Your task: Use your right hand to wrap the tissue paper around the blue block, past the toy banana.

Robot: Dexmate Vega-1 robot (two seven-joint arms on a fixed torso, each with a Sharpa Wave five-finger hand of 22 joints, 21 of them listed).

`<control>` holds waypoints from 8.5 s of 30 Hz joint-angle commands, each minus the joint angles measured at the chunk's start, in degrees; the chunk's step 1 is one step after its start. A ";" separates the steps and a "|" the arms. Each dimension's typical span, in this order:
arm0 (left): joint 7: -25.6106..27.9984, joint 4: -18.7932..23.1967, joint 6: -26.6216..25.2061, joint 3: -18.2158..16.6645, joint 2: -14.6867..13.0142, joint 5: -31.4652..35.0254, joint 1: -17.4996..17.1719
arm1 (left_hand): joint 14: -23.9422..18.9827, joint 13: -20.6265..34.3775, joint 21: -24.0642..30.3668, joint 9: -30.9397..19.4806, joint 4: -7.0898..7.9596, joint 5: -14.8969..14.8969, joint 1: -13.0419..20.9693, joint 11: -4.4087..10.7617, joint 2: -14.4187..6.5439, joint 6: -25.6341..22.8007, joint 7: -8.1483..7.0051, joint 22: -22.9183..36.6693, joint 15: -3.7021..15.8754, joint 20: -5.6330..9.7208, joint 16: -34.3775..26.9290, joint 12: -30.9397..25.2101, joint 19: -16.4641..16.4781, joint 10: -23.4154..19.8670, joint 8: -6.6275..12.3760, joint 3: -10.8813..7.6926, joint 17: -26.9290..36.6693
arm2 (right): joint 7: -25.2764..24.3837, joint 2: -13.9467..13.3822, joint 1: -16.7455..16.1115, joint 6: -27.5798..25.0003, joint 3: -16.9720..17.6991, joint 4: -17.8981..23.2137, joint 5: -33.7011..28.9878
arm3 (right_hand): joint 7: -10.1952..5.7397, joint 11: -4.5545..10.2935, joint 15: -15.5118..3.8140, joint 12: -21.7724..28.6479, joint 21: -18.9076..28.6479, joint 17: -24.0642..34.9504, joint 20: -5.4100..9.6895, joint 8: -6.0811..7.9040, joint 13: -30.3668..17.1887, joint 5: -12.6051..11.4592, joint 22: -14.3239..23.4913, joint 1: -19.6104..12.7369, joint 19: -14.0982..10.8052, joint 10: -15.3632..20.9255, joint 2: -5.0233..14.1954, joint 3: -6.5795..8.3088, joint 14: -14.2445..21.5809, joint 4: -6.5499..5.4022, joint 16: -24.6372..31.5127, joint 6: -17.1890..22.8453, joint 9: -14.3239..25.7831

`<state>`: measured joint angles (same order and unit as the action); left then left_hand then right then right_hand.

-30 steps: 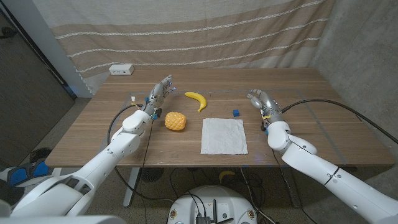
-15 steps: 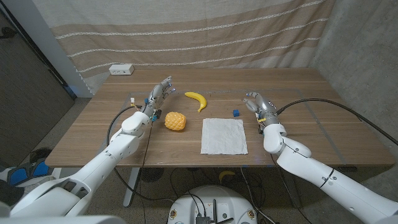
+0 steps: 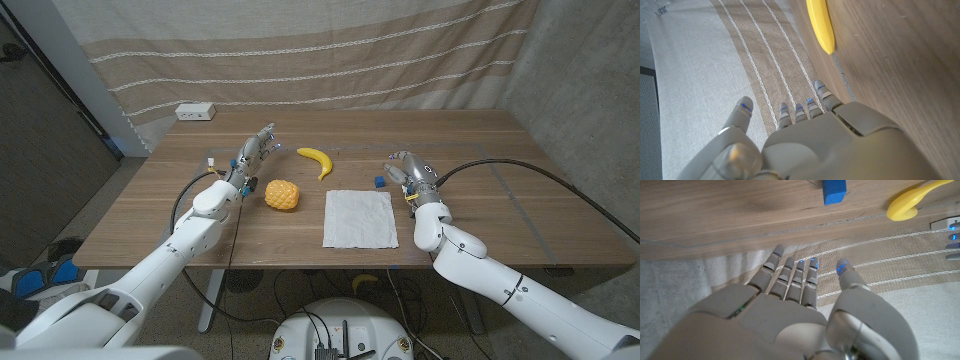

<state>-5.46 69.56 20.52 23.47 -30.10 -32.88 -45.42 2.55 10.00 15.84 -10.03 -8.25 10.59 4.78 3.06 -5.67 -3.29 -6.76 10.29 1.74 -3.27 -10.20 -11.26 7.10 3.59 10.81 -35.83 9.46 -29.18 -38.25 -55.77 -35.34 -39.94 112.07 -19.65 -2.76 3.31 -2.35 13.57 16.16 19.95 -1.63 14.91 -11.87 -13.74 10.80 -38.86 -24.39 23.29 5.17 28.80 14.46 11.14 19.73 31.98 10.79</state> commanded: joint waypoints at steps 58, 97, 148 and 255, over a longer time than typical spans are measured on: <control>-0.02 1.70 -0.37 -0.84 -0.83 -1.15 -1.66 | -0.86 0.16 -0.93 -0.12 -0.14 -0.04 0.13 0.16 -0.98 -1.87 0.10 0.11 -0.42 -0.17 -0.02 0.23 1.08 -0.28 0.18 -0.42 0.21 | 12.68 0.37 8.94 -11.90 -10.47 -4.67 -9.89 | -3.37 2.59 -5.58 -1.46 0.02 0.98 1.86 -0.97 -0.40 2.09 0.23 -15.34 -0.23 -1.64 -1.03 -0.11 -1.67 -0.61 0.22 0.81 0.26; 1.32 5.19 -1.01 -1.79 -2.44 -1.40 -4.08 | -0.86 0.16 -1.38 -0.13 -0.14 -0.03 -0.02 0.30 -0.98 -1.76 0.15 0.12 -0.47 -0.25 0.07 0.30 1.27 -0.21 -0.09 -0.53 0.20 | 6.25 2.43 6.25 -3.06 -6.72 -7.87 -6.35 | 0.79 4.05 -7.97 0.62 1.79 3.82 3.37 9.18 -0.81 2.97 0.47 -19.88 -3.28 5.81 0.98 -6.32 1.40 -2.58 4.01 24.75 2.96; 1.17 8.09 0.43 -0.97 -2.72 0.14 -5.32 | -0.99 0.16 -2.04 -0.14 -0.53 -0.09 0.43 0.13 -1.02 -1.79 0.19 0.13 -0.44 -0.37 0.09 0.27 1.56 -0.36 -0.18 -0.66 0.13 | 1.30 -1.37 -5.23 4.62 -4.23 2.54 -12.69 | 1.24 4.06 -8.59 0.79 2.63 4.94 3.53 10.22 -1.05 2.58 0.65 -20.68 -3.78 7.66 1.55 -8.23 1.88 -2.04 5.33 24.31 3.53; 0.64 12.02 1.07 -0.27 -3.36 1.18 -6.51 | -1.57 0.16 -2.92 -0.15 -0.63 -0.14 0.65 0.30 -0.82 -2.07 -0.02 0.17 -0.46 -0.54 0.06 0.30 2.23 -0.49 -0.17 -0.58 0.14 | -5.62 4.98 -9.45 -9.22 -2.67 -1.48 -14.66 | -0.14 0.91 -4.47 -1.66 2.99 4.21 0.46 0.37 -1.49 2.92 0.47 -12.96 -1.61 0.33 -0.41 -14.22 -0.63 -3.71 2.69 5.45 0.99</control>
<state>-5.62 80.04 22.22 23.41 -33.21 -31.86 -51.16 1.22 9.99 13.07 -9.99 -8.63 10.62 4.78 3.07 -5.67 -4.91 -6.55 10.26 1.02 -3.68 -10.20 -11.03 8.73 3.60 10.81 -36.22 9.45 -34.81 -33.83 -67.23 -41.30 -41.69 112.88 -36.57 -3.17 4.40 -2.35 11.86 19.08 24.06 -0.94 15.46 -13.19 -11.01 11.20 -52.53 -26.07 23.93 4.91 14.79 14.01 7.59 22.60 37.21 11.72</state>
